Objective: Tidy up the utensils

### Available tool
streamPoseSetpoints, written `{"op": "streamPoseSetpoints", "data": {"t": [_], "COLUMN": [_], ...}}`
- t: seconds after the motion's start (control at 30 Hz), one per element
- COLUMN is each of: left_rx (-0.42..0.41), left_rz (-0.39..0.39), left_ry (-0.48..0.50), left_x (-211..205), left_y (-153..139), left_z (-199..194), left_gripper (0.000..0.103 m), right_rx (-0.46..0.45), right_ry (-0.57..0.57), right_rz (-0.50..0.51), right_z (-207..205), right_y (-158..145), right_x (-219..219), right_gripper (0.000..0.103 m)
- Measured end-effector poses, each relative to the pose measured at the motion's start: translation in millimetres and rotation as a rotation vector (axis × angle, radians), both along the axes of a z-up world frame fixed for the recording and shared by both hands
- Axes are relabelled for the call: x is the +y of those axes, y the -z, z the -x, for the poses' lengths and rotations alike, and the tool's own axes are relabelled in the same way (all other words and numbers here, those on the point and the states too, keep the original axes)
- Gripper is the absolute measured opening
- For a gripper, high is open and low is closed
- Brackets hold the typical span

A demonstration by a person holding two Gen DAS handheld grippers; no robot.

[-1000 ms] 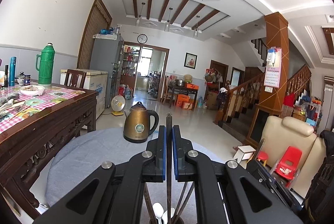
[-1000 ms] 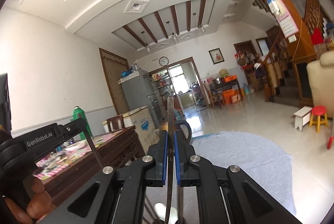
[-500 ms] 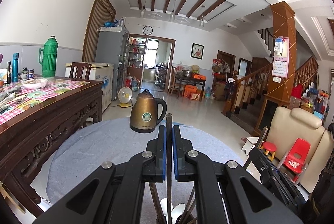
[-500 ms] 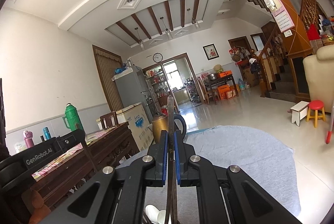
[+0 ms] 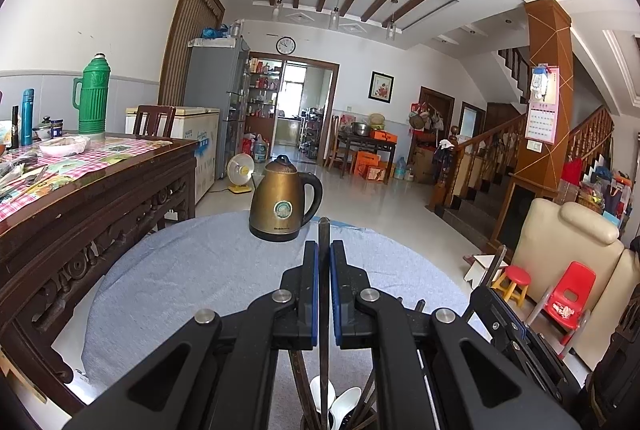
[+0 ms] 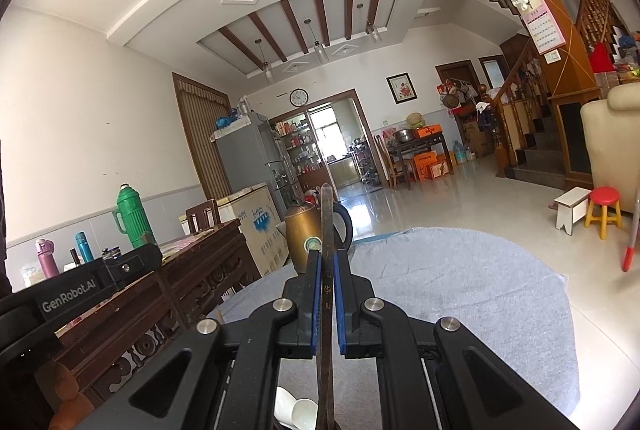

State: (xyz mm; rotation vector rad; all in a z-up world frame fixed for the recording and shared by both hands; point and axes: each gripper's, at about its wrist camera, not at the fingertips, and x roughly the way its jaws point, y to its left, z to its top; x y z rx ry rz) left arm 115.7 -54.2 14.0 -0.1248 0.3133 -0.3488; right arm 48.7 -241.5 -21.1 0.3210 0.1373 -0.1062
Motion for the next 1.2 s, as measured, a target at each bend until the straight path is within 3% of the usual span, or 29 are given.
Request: {"op": "streamPoseSetpoints", "data": {"t": [1.2], "left_rx": [0.057], "left_rz": [-0.007], "left_ry": [-0.004], "left_x": [-3.7], "left_y": [19.3], "left_z": [-10.3], "left_gripper": [0.006], "right_rx": [0.049], "right_ry": [-0.023], "right_rz": [-0.013], "right_z": [-16.2], "right_y": [17.8], "right_x": [3.3], "right_gripper": [0.007]}}
